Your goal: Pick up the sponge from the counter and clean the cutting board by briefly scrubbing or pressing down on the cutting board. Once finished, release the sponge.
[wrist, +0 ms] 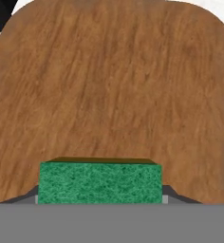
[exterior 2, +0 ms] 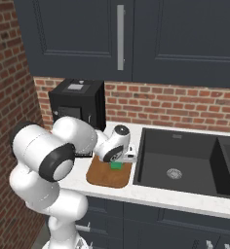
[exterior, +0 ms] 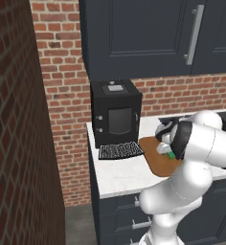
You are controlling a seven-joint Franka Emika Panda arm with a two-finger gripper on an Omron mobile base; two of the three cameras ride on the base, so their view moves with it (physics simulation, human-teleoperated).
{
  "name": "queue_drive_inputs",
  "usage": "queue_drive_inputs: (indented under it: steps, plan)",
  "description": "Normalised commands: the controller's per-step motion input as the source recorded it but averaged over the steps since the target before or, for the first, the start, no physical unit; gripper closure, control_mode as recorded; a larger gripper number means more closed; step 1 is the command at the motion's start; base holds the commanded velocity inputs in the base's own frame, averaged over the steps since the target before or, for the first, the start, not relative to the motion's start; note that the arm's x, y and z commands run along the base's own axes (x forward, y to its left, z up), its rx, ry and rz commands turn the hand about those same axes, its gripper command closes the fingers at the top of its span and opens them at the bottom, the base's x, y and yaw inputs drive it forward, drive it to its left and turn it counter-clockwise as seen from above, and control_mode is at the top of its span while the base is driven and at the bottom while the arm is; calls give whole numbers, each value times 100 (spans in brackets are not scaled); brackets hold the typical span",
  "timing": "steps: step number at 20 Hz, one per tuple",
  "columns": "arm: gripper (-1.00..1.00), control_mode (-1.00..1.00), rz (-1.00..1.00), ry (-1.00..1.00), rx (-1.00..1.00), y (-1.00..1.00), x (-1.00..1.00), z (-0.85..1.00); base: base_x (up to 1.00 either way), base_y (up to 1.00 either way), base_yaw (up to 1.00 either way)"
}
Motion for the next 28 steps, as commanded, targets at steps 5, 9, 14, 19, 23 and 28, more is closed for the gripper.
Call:
queue_drive_inputs:
  steps: [5,9,14,19,23,28]
  plan:
    - [100,-100,0,0,0,29,-38,-10,0,0,0]
    - [100,-100,0,0,0,30,-44,-8,0,0,0]
    - [100,-100,0,0,0,32,-40,-7,0,0,0]
    - [100,-100,0,1,0,32,-22,-7,0,0,0]
    - [100,-100,0,1,0,24,3,-6,0,0,0]
    - [100,-100,0,0,0,1,52,0,0,0,0]
